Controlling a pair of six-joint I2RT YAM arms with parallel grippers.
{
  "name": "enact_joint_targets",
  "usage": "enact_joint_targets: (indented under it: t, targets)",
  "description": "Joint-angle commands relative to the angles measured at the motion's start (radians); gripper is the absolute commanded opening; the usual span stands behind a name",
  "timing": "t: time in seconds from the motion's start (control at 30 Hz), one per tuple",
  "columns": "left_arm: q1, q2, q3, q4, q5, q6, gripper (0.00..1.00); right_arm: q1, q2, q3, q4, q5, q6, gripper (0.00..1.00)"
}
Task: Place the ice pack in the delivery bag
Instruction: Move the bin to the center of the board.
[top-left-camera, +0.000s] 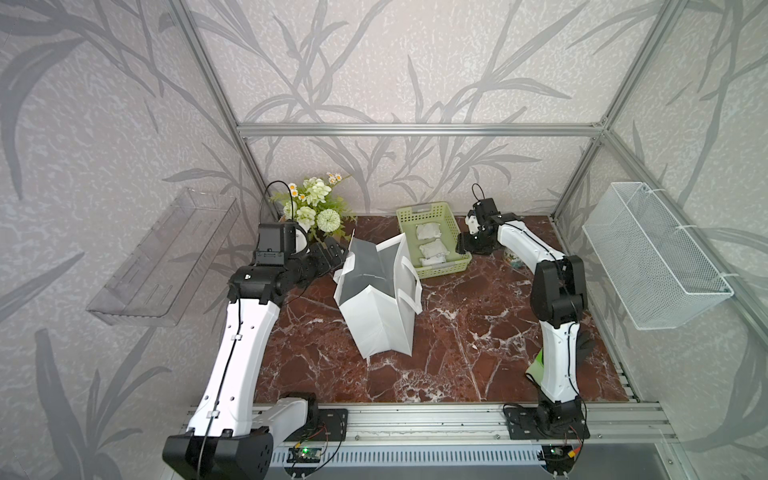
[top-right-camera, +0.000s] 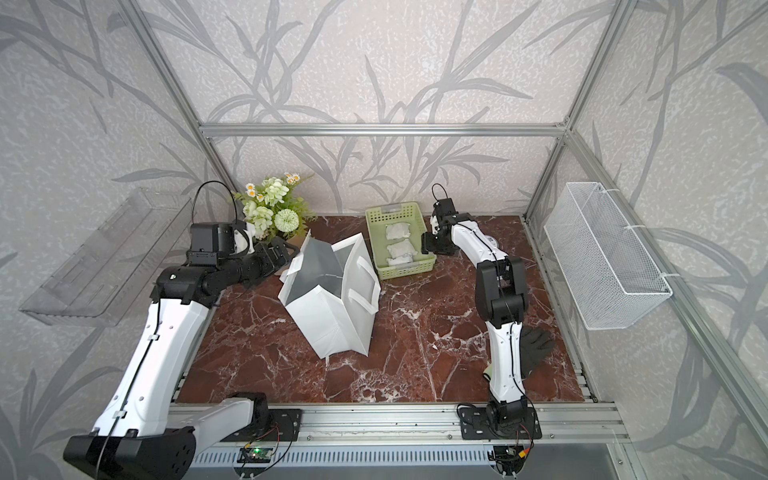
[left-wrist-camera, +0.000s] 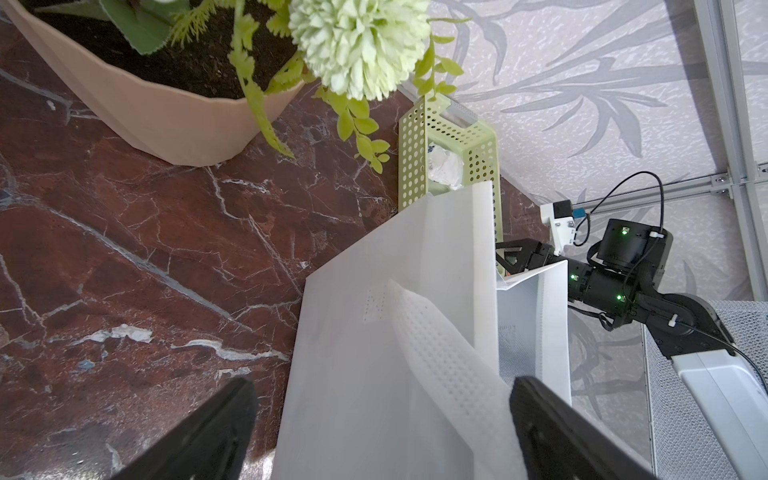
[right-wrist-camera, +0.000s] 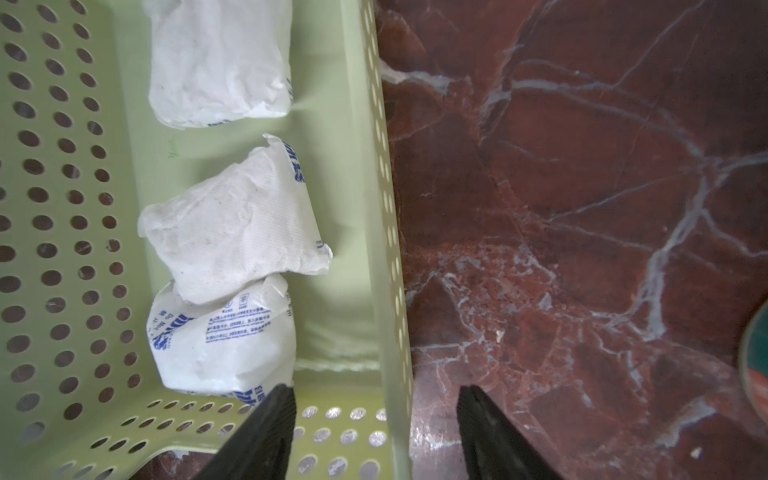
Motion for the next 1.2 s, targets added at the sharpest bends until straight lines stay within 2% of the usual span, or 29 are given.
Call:
enact_joint_targets:
  t: [0.0,0.07,0.2,0.33,0.43,0.57,0.83,1.0,1.07,1.17]
  targets:
    - [0.0,0.0,0.026,0.011,0.013,-0.014,1.0,0.014,-0.018,0.008,-0.046,0.054,-0.009,0.53]
    - [0.001,0.005,0.03,0.018,0.021,-0.014,1.0,0.016,-0.036,-0.018,-0.042,0.057,-0.008,0.42]
    - [0.0,0.024,0.035,0.022,0.039,-0.009,0.99,0.016,-0.082,-0.083,-0.034,0.076,-0.008,0.31]
    - [0.001,0.041,0.044,0.024,0.059,0.001,0.98,0.016,-0.139,-0.153,-0.038,0.093,-0.015,0.13]
    - [0.0,0.048,0.053,0.021,0.059,0.004,0.97,0.016,-0.19,-0.225,-0.036,0.111,-0.017,0.06]
    - [0.0,0.05,0.079,-0.002,0.037,0.025,0.97,0.015,-0.268,-0.339,-0.05,0.139,-0.023,0.06]
    - [0.002,0.057,0.099,-0.031,0.052,0.035,0.97,0.001,-0.488,-0.677,-0.058,0.213,0.001,0.06]
    - [0.002,0.063,0.117,-0.037,0.061,0.03,0.97,-0.001,-0.613,-0.793,-0.07,0.253,0.028,0.07]
    - [0.002,0.071,0.123,-0.035,0.076,0.03,0.97,-0.003,-0.633,-0.805,-0.072,0.265,0.03,0.11]
    - [0.0,0.087,0.116,-0.035,0.085,0.041,0.96,-0.003,-0.656,-0.79,-0.074,0.257,0.027,0.23]
